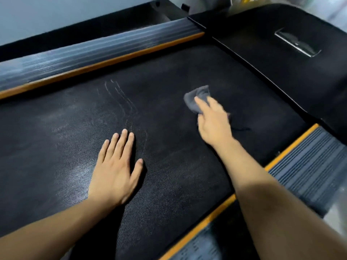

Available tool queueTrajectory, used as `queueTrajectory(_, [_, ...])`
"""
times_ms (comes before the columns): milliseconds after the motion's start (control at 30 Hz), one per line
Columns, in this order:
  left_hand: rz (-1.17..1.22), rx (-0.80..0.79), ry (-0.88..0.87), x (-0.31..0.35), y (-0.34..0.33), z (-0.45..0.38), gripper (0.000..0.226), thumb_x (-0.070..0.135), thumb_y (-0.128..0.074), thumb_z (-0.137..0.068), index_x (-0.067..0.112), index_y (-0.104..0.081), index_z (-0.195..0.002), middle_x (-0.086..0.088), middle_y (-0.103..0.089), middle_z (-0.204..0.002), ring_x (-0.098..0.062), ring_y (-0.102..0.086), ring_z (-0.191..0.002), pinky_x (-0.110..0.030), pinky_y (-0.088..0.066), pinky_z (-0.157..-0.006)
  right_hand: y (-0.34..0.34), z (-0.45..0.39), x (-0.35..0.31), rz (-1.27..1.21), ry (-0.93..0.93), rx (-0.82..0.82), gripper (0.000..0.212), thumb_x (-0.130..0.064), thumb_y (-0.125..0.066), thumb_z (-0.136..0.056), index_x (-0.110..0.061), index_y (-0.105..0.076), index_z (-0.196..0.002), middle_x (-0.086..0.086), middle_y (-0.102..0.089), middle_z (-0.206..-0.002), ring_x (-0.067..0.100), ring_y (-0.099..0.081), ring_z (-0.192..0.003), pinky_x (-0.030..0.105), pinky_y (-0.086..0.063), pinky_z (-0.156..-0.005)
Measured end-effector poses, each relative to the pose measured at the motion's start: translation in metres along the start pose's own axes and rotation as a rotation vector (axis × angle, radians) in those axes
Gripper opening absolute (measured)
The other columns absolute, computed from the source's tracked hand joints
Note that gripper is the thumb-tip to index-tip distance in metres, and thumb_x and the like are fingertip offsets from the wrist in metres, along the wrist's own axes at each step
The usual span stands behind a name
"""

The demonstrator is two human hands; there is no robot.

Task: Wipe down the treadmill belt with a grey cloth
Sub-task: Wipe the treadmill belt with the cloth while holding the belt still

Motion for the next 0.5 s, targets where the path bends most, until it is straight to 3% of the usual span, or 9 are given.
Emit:
queueTrajectory(67, [-0.004, 0.001, 0.003, 0.0, -0.001, -0.001, 0.074, 0.055, -0.02, -0.1, 0.016, -0.016, -0.163, -0.003, -0.009, -0.171, -0.019, -0.003, -0.158, -0.044, -0.008, -0.128, -0.01, 0.029, -0.045, -0.059, 0.125, -0.038, 0.056, -0.01, -0.054, -0.082, -0.015, -0.056, -0.138, 0.024, -0.053, -0.136, 0.043, -0.054, -0.118, 0.048, -0.045, -0.102])
queueTrajectory(133, [-0.003, 0.001, 0.008, 0.0, -0.002, -0.002, 0.075, 0.055, -0.02, -0.099, 0.015, -0.016, -0.162, -0.004, -0.01, -0.171, -0.02, -0.005, -0.158, -0.044, -0.008, -0.128, -0.019, 0.063, -0.085, -0.094, 0.244, -0.092, 0.058, -0.012, -0.058, -0.083, -0.017, -0.053, -0.141, 0.02, -0.051, -0.141, 0.036, -0.052, -0.124, 0.045, -0.043, -0.106])
queueTrajectory(233, [-0.002, 0.006, -0.005, -0.002, -0.002, -0.001, 0.075, 0.056, -0.02, -0.1, 0.015, -0.015, -0.163, -0.003, -0.009, -0.171, -0.02, -0.002, -0.158, -0.043, -0.006, -0.128, -0.014, 0.07, -0.082, -0.031, 0.346, -0.164, 0.06, -0.016, -0.054, -0.089, -0.023, -0.045, -0.147, 0.014, -0.046, -0.148, 0.032, -0.045, -0.134, 0.043, -0.038, -0.111])
queueTrajectory(333, [0.02, 0.023, -0.001, -0.001, 0.001, 0.001, 0.076, 0.057, -0.019, -0.099, 0.016, -0.014, -0.163, -0.003, -0.008, -0.171, -0.02, -0.002, -0.159, -0.042, -0.003, -0.129, 0.015, 0.048, 0.011, 0.118, 0.122, -0.088, 0.059, -0.025, -0.036, -0.09, -0.02, -0.041, -0.149, 0.017, -0.043, -0.151, 0.039, -0.045, -0.134, 0.045, -0.038, -0.112])
queueTrajectory(400, [0.025, 0.042, 0.01, 0.001, 0.002, 0.0, 0.076, 0.056, -0.02, -0.099, 0.015, -0.016, -0.162, -0.005, -0.01, -0.171, -0.021, -0.003, -0.158, -0.043, -0.003, -0.128, 0.038, 0.045, 0.068, 0.124, -0.112, -0.079, 0.054, -0.023, -0.039, -0.098, -0.018, -0.036, -0.152, 0.022, -0.033, -0.155, 0.044, -0.037, -0.138, 0.047, -0.033, -0.114])
queueTrajectory(433, [0.028, 0.041, 0.012, 0.002, 0.001, -0.001, 0.076, 0.055, -0.02, -0.098, 0.015, -0.016, -0.162, -0.005, -0.011, -0.171, -0.022, -0.004, -0.158, -0.043, -0.004, -0.128, 0.041, 0.048, 0.075, 0.11, -0.171, -0.096, 0.053, -0.02, -0.043, -0.1, -0.017, -0.035, -0.152, 0.024, -0.03, -0.156, 0.045, -0.033, -0.139, 0.047, -0.031, -0.114])
queueTrajectory(500, [0.03, 0.027, 0.022, 0.002, 0.003, 0.0, 0.076, 0.055, -0.02, -0.098, 0.014, -0.017, -0.162, -0.006, -0.012, -0.171, -0.023, -0.005, -0.158, -0.043, -0.004, -0.128, 0.037, 0.06, 0.043, 0.079, -0.114, -0.094, 0.052, -0.015, -0.047, -0.096, -0.013, -0.042, -0.148, 0.028, -0.037, -0.15, 0.049, -0.04, -0.132, 0.049, -0.036, -0.11])
Point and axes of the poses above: each hand's wrist, its own z-axis away from the middle knuckle, its own y-axis out of the back of the hand, x = y × z, the point moved 6 cm from there along -z, towards the middle knuckle
